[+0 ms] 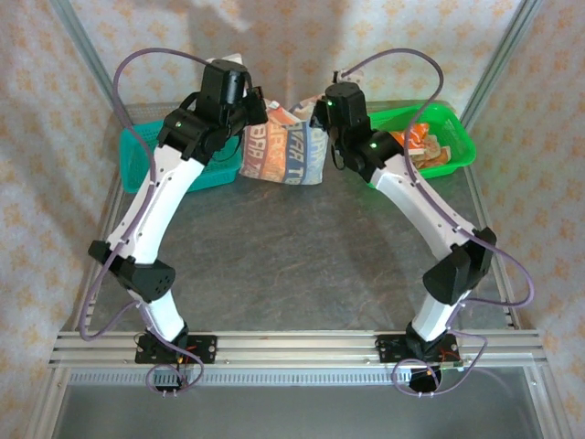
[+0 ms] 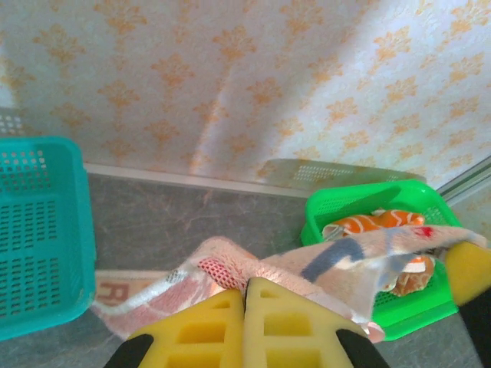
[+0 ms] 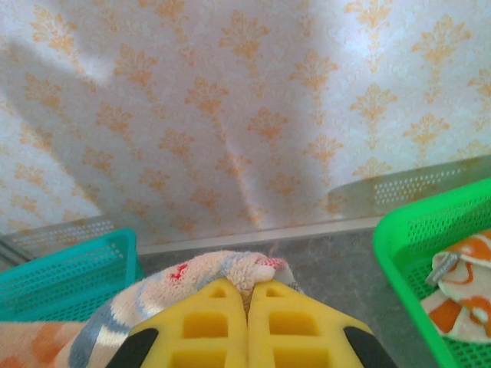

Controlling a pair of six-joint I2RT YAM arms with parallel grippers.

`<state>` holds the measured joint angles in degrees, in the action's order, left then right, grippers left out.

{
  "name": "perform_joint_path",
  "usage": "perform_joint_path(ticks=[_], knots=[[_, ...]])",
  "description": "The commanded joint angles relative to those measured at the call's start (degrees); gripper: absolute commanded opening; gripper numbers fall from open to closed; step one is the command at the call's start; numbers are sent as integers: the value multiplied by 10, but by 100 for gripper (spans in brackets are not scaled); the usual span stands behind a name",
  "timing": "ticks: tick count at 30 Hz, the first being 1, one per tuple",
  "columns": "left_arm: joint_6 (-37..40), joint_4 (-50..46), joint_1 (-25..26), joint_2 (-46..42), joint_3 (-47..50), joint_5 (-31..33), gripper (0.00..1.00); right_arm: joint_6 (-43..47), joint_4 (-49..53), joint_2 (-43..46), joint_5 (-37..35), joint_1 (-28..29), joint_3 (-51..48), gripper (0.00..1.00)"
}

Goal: Fold and stack the towels

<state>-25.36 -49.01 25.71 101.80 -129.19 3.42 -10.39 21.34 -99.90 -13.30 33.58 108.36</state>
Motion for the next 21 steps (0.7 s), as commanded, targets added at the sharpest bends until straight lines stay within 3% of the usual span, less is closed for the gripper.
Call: perform_joint_path(ticks=[1, 6, 10, 15, 21], knots=[[10, -16, -8, 23, -70, -2, 0, 25, 5, -22, 16, -16, 76, 0], [-9, -1, -8, 45, -149, -15, 0, 66, 49, -61, 37, -17, 199, 0], [-23, 13, -5, 27, -150, -26, 0, 69, 58, -47, 48, -17, 220, 0], [-21, -5, 25, -13, -140, -23, 0, 49, 57, 20, 98, -14, 176, 0], [-10, 20, 90, -118, -14, 26, 0, 48, 46, 145, 78, 18, 53, 0]])
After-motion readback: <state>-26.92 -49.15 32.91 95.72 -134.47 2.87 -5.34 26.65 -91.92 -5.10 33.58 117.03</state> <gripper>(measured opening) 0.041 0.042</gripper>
